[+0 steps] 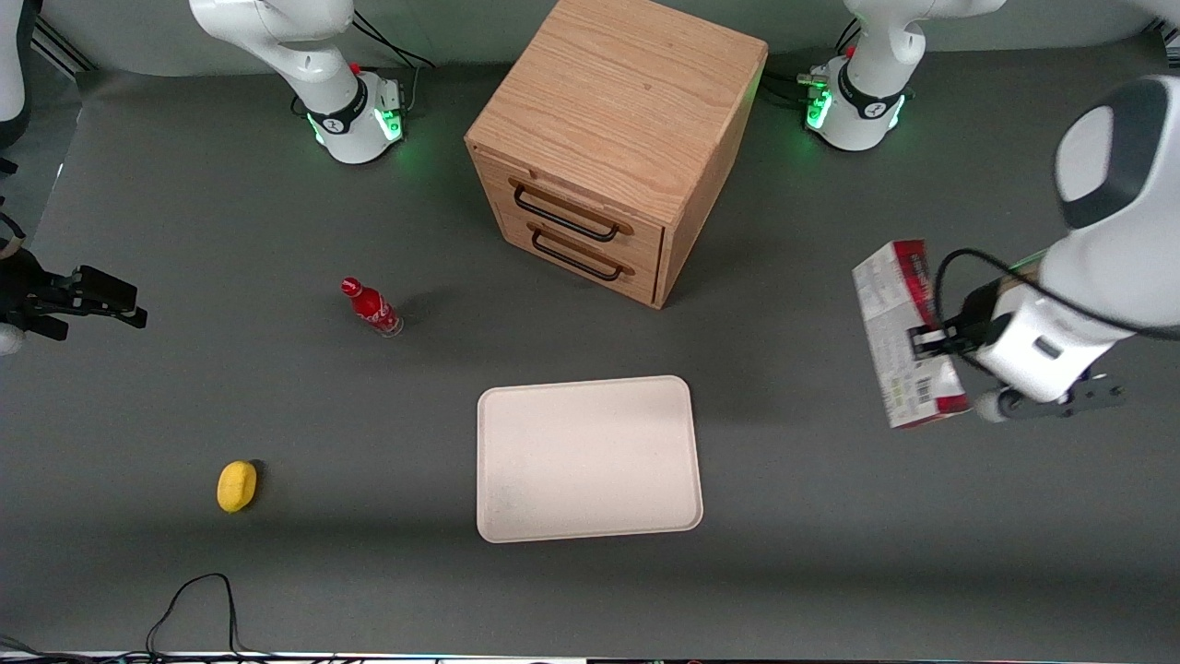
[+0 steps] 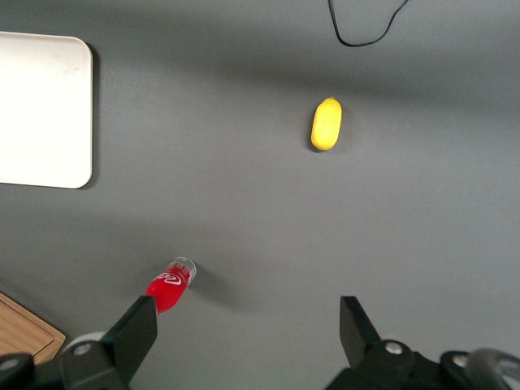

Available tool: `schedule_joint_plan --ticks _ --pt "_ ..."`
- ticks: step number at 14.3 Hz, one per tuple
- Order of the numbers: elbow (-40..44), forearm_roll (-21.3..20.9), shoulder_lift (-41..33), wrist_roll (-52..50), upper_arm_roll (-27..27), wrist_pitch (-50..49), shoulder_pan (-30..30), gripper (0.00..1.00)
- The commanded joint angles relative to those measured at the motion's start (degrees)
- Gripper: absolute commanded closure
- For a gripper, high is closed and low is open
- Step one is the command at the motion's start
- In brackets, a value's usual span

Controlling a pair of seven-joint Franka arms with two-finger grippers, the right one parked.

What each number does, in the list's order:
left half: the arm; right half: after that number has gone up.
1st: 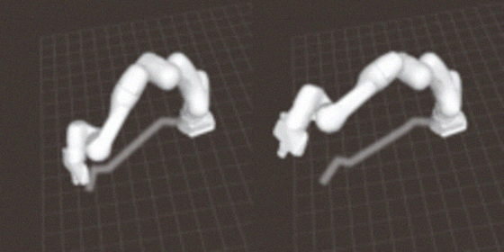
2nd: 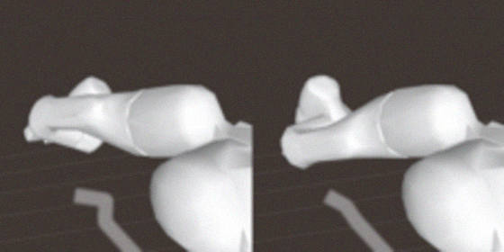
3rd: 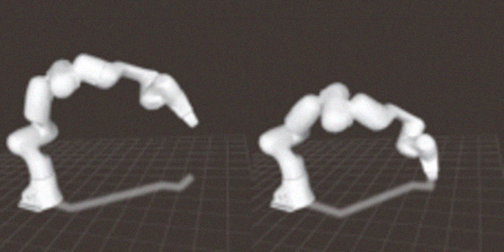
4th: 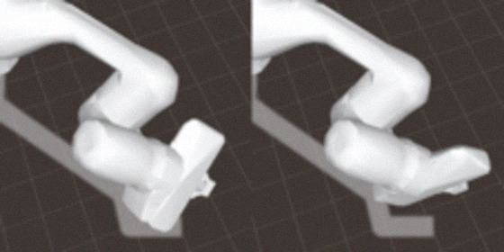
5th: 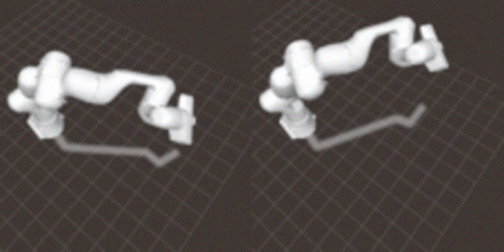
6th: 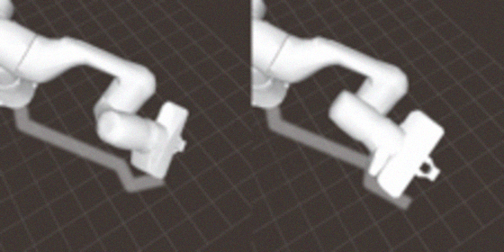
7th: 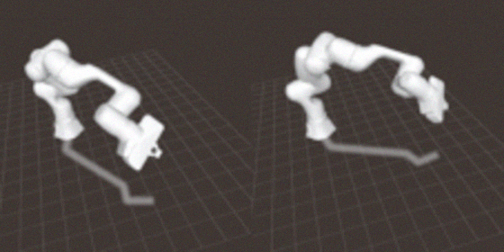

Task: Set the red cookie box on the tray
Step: 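Lift the cookie box and carry it over the cream tray, then lower the box onto the tray and open the left gripper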

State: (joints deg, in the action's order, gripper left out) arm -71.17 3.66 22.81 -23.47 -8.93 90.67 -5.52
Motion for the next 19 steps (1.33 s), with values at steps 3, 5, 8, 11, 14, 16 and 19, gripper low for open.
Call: schedule_joint_plan --ticks 3,5,8,11,14,16,19 --pt "20.62 -4.88 18.47 -15.53 0.85 -0.16 -11.69 1.0" --pt "20.37 -6.12 21.73 -17.22 0.93 4.75 -13.9 1.0" --pt "20.37 -6.12 26.3 -17.4 0.76 10.99 -15.31 1.0" --pt "20.37 -6.56 30.17 -17.4 0.93 16.36 -17.76 1.0" --pt "20.46 -7.44 33.42 -17.49 0.93 21.72 -19.35 1.0" --pt "20.37 -8.66 34.49 -17.4 1.54 22.7 -19.79 1.0" --pt "20.37 -8.85 35.28 -17.4 1.9 22.88 -20.23 1.0"
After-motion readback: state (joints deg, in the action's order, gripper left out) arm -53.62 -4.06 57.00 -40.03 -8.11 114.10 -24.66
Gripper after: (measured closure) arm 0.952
